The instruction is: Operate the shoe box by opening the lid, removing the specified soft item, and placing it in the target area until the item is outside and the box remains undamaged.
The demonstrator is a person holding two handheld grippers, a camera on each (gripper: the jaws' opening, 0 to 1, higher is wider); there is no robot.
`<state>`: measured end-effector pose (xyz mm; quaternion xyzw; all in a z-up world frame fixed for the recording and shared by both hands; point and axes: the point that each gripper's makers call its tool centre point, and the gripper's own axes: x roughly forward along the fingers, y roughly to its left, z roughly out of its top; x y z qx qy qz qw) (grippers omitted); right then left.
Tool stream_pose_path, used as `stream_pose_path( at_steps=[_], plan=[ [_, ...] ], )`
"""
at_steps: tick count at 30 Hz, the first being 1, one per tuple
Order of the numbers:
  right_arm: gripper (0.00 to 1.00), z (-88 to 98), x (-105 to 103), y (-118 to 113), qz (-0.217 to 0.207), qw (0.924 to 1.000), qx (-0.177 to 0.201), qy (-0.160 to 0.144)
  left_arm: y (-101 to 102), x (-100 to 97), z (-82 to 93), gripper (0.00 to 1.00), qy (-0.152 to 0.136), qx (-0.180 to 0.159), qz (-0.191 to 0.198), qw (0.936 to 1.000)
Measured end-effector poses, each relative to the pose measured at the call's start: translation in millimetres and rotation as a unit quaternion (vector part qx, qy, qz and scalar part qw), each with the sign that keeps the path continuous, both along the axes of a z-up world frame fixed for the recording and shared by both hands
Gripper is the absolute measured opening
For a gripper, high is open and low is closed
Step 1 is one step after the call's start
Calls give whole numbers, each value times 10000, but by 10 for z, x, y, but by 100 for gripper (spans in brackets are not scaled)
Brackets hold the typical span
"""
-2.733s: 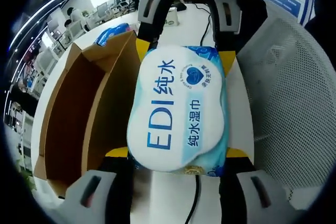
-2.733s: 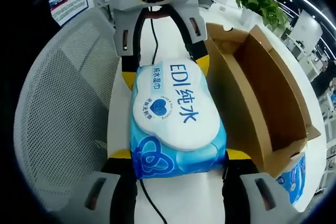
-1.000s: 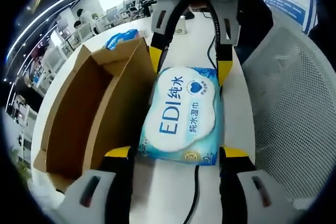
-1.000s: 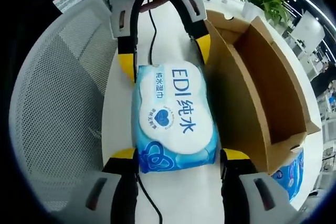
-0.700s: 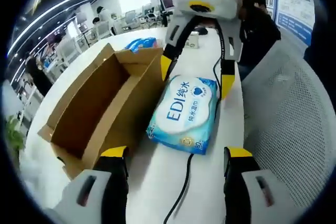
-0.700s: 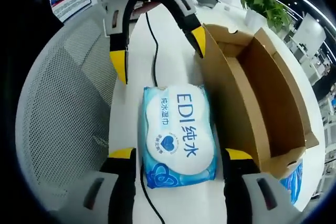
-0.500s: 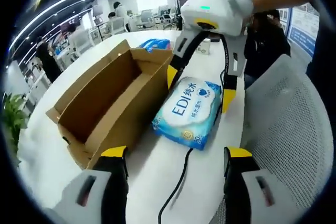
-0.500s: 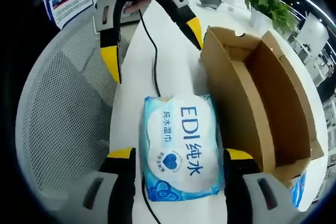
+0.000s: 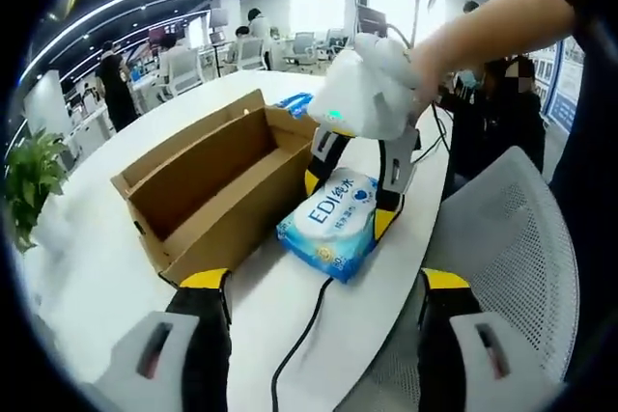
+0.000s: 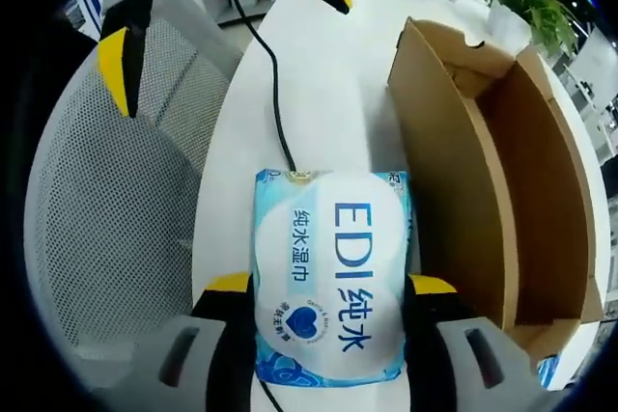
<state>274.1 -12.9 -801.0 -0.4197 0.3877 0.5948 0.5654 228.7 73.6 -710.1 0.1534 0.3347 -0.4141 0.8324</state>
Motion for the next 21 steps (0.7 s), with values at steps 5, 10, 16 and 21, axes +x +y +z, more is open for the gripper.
stream_pose_path(
  at_steps=[5, 10, 16, 21],
  plan=[
    [58, -38, -7, -3, 123, 9993, -342, 29, -107, -62, 65, 86, -251, -35, -202, 9995],
    [58, -36, -10, -15, 97, 9993, -358, 25, -89, -37, 232, 86, -254, -515, 329, 9978],
    [58, -32, -8, -27, 164, 9994, -292, 48, 86, 28, 467, 86, -423, -967, 1084, 9885],
    [58, -18, 11, -33, 137, 9996, -235, 79, 170, -6, 444, 83, -477, -856, 1132, 9887]
  ],
)
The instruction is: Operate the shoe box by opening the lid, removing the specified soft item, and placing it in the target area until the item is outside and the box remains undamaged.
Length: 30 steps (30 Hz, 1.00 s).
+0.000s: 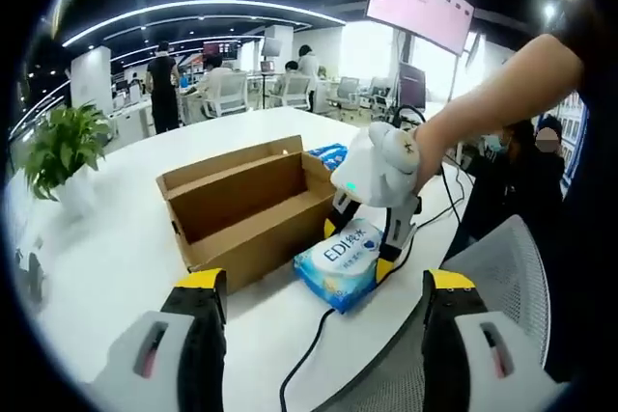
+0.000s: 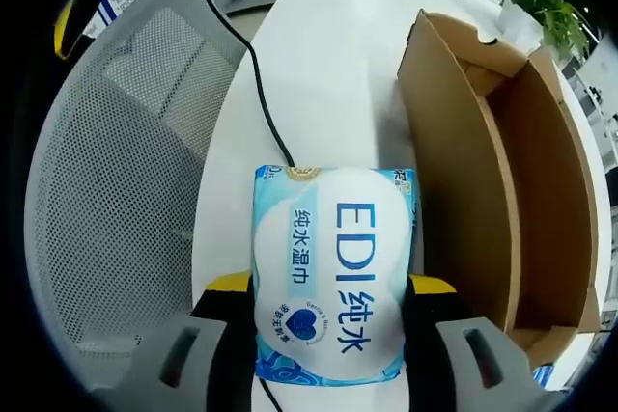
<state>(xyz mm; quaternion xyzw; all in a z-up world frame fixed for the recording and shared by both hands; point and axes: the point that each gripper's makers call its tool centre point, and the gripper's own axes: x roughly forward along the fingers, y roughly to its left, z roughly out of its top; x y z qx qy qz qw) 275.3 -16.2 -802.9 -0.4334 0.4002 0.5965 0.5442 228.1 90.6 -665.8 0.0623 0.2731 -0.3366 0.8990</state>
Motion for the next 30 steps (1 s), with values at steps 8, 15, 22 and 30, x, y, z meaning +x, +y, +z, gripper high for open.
stream_pose_path(
  at_steps=[8, 15, 22, 30],
  plan=[
    [57, 12, 56, -142, -261, 9994, 241, 59, 113, -104, -92, 82, 61, 554, -219, 9982],
    [57, 5, 43, -382, 6, 9998, 118, -138, 169, -121, -154, 81, 68, 784, -326, 9964],
    [57, 0, 4, -576, 174, 9995, 66, -237, 246, -22, -79, 80, -1, 822, -277, 9962],
    [58, -16, 27, -873, 167, 9993, -183, -265, 284, 15, 2, 80, -21, 616, -112, 9980]
  ],
)
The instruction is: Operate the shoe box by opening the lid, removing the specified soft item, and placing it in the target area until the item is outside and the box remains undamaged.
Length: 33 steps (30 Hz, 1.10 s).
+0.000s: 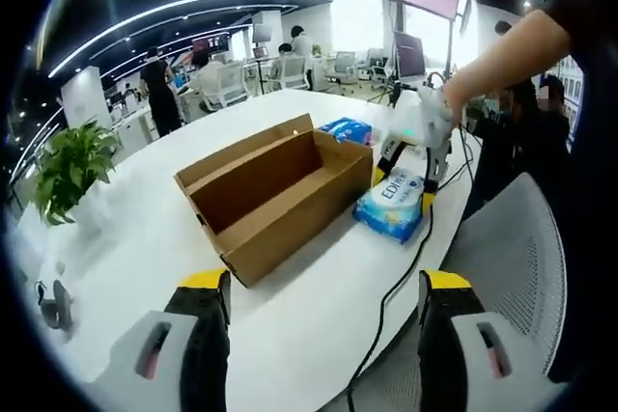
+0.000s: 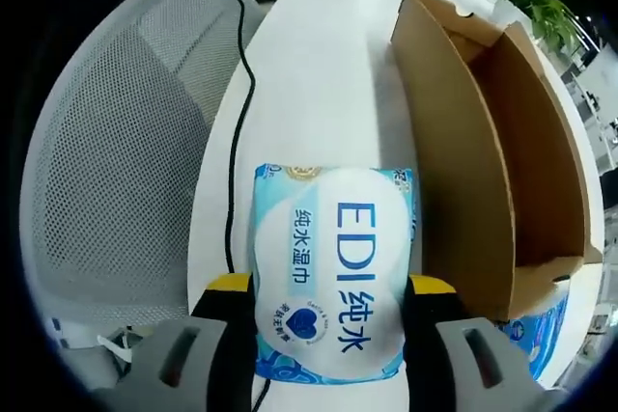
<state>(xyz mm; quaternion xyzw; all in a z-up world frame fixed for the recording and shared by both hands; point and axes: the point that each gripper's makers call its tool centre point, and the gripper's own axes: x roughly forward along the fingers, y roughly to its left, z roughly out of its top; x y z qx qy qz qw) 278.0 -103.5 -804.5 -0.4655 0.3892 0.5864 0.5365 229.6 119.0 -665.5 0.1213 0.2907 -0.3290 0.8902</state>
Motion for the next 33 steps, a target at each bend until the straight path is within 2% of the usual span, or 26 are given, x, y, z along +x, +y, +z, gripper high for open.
stream_pose_path(
  at_steps=[1, 5, 12, 17, 20, 27, 33],
  plan=[
    [58, -2, 3, -26, -9, 10000, -12, 0, -2, 2, 8, 81, -6, -32, 20, 10000],
    [58, -7, -4, -138, -83, 9999, -86, 17, -69, 8, 96, 86, -3, -568, 213, 9982],
    [58, -11, -6, -230, -229, 9996, -175, -13, -90, -2, 109, 86, -71, -649, 378, 9971],
    [58, -16, -1, -307, -238, 9994, -261, -2, -84, -28, 142, 89, -91, -630, 316, 9975],
    [58, -22, 1, -364, -247, 9992, -316, -8, -117, -44, 268, 94, -115, -1058, 301, 9939],
    [58, -31, 33, -526, -300, 9989, -360, -2, 10, -43, 315, 96, -172, -991, 524, 9936],
    [58, -26, 32, -709, -376, 9983, -455, -8, 78, -58, 260, 98, -113, -1016, 707, 9922]
  ],
)
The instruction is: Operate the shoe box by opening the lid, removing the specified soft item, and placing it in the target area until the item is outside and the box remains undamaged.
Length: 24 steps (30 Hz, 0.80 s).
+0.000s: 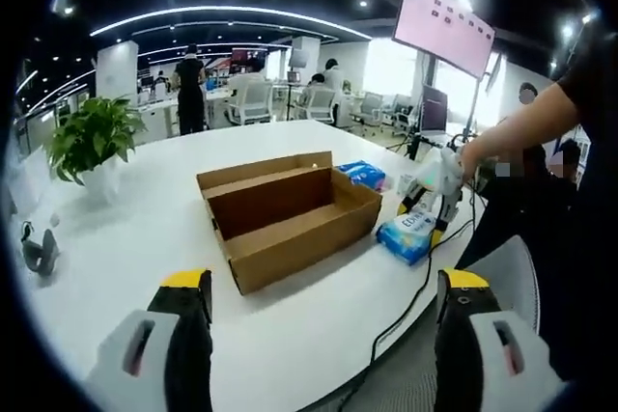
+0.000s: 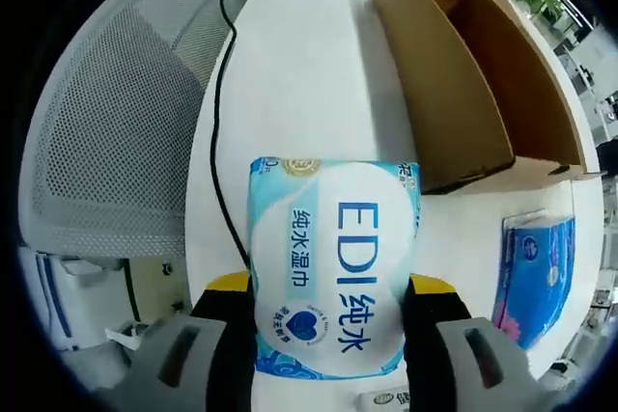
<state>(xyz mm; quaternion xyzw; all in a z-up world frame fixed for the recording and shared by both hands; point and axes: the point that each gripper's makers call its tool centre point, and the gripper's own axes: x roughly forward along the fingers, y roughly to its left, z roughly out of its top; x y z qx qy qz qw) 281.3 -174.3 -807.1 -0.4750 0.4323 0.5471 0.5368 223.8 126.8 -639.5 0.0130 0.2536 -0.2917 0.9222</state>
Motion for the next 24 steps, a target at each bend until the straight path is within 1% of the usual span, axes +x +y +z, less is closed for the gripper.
stream_pose_path(
  at_steps=[6, 9, 12, 19, 20, 22, 24],
  plan=[
    [58, -7, 2, -183, -7, 9999, -166, -18, -13, -5, -32, 99, 16, 3, -15, 10000],
    [58, 3, -20, -224, 42, 9998, -202, -23, -47, 17, 20, 99, -27, -262, -36, 9996],
    [58, -1, -17, -272, 24, 9998, -215, -12, -35, 49, 32, 99, -23, -318, -6, 9995],
    [58, -4, -13, -348, 1, 9997, -237, -2, -20, 75, 22, 99, -83, -162, -23, 9998],
    [58, -3, -10, -361, -8, 9997, -238, -5, -17, 76, 26, 99, -109, -145, -28, 9998],
    [58, -5, 2, -374, -84, 9997, -212, -43, -16, 69, 48, 99, -255, -70, -81, 9996],
    [58, -7, 10, -374, -96, 9997, -210, -30, -9, 58, 27, 98, -222, -32, -74, 9997]
  ],
)
